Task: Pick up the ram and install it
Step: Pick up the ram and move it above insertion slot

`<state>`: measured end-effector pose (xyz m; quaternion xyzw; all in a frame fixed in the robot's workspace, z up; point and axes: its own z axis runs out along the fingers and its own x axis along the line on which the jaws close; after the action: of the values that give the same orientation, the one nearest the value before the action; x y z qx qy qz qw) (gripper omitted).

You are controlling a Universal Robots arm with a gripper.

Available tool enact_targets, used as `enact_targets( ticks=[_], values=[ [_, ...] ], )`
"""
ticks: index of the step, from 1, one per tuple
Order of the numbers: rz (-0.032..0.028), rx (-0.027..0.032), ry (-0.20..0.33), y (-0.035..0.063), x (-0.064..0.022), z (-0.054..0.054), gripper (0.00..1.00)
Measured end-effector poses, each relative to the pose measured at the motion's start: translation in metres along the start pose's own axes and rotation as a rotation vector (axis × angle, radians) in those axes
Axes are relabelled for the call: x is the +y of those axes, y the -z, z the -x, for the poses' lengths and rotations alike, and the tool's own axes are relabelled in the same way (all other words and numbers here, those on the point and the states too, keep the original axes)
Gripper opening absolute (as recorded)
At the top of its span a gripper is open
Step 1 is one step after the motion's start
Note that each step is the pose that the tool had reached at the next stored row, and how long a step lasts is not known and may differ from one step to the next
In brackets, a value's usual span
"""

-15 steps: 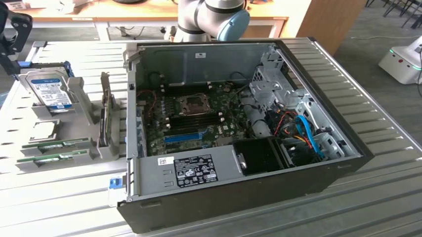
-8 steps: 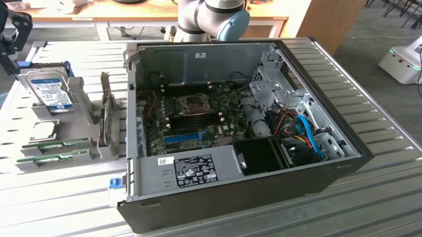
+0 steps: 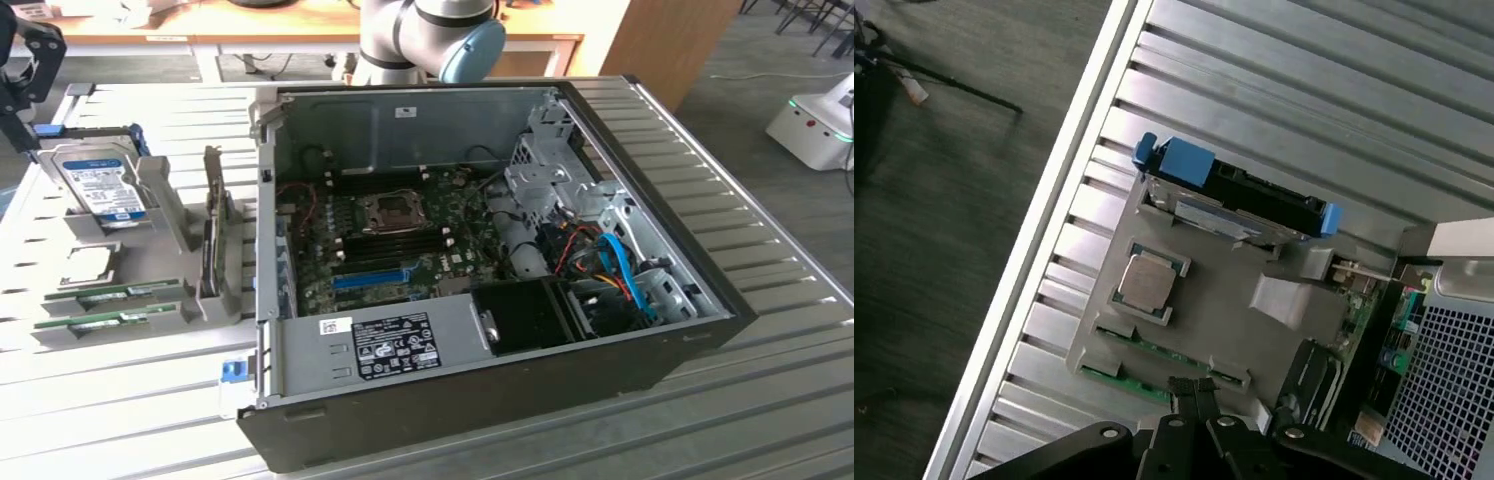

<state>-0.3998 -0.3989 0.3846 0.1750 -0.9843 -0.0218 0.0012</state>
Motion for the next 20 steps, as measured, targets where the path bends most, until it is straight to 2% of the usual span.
enact_targets(
  ticks=[20],
  values=[
    [0.0012, 0.0100, 0.229, -0.0007, 0.0000, 0.0000, 0.11]
  ],
)
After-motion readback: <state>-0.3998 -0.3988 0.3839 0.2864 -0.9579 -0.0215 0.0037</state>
